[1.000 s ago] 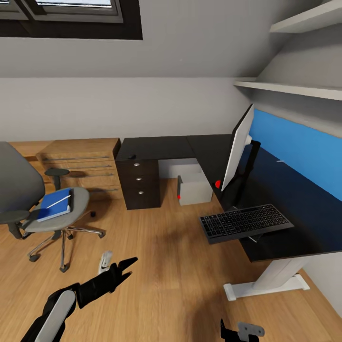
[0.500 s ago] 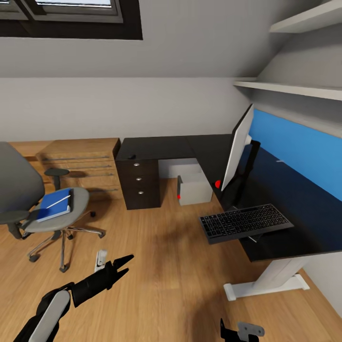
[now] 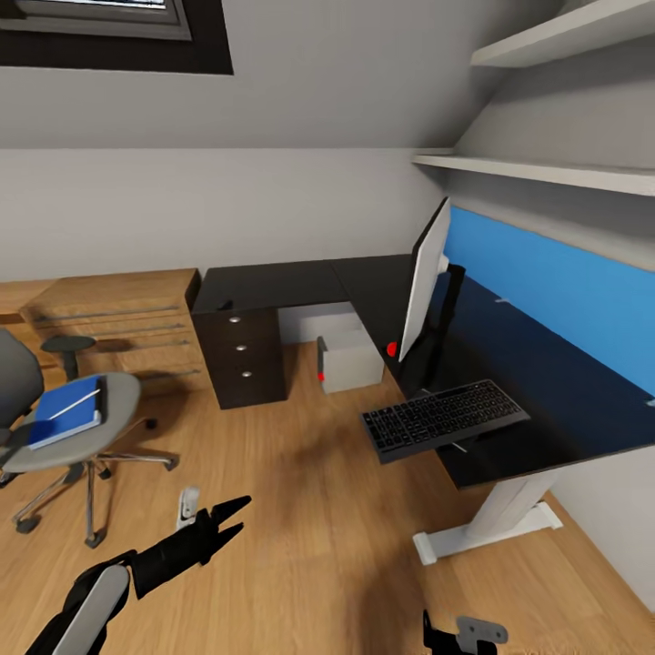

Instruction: In the bedroom, organize the workspace by keeping the computer under the desk, ensuring the monitor is on the desk, placing the keyboard on the desk next to the monitor, placing the mouse on the desk next to the keyboard, moving the folder from the swivel chair onto the desk next to the mouse, stacking the notebook on top of the folder with the pen on top of the notebook, and positioning the swivel chair next to the desk.

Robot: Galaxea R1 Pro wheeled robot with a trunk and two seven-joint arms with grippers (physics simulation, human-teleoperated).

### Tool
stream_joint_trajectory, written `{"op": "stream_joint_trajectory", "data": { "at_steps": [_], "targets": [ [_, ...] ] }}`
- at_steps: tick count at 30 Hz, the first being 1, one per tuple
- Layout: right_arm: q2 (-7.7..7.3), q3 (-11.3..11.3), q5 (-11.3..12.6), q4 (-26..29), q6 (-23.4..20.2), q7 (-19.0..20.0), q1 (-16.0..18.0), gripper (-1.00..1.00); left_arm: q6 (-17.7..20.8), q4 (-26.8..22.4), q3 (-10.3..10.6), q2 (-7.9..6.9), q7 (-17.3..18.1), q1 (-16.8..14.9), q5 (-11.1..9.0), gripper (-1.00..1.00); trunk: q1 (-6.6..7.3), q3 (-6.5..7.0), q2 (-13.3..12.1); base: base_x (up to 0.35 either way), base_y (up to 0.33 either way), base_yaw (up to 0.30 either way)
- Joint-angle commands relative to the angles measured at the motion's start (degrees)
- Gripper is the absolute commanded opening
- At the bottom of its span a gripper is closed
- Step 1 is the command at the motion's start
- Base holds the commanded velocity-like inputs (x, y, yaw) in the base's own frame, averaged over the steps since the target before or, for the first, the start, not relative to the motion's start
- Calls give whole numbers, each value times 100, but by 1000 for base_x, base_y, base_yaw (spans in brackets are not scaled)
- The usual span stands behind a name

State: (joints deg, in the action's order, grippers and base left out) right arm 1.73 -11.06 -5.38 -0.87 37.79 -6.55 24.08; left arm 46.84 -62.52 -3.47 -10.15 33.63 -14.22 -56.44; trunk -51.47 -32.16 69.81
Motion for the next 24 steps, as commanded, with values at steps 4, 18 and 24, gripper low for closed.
{"op": "stream_joint_trajectory", "data": {
  "at_steps": [4,18,24],
  "targets": [
    [-3,-28,-59,-9,17,-35,5,100,34,64,-2,-65,429,-2,-1,100,-1,-5,3,95,103,-250],
    [-28,-28,-60,-9,18,-31,7,100,12,468,121,-237,1216,-2,32,100,-1,-5,3,118,108,-210],
    [-57,-28,-60,-9,18,-31,8,100,-3,502,247,-239,1246,-2,72,100,-1,-5,3,164,104,-188]
  ]
}}
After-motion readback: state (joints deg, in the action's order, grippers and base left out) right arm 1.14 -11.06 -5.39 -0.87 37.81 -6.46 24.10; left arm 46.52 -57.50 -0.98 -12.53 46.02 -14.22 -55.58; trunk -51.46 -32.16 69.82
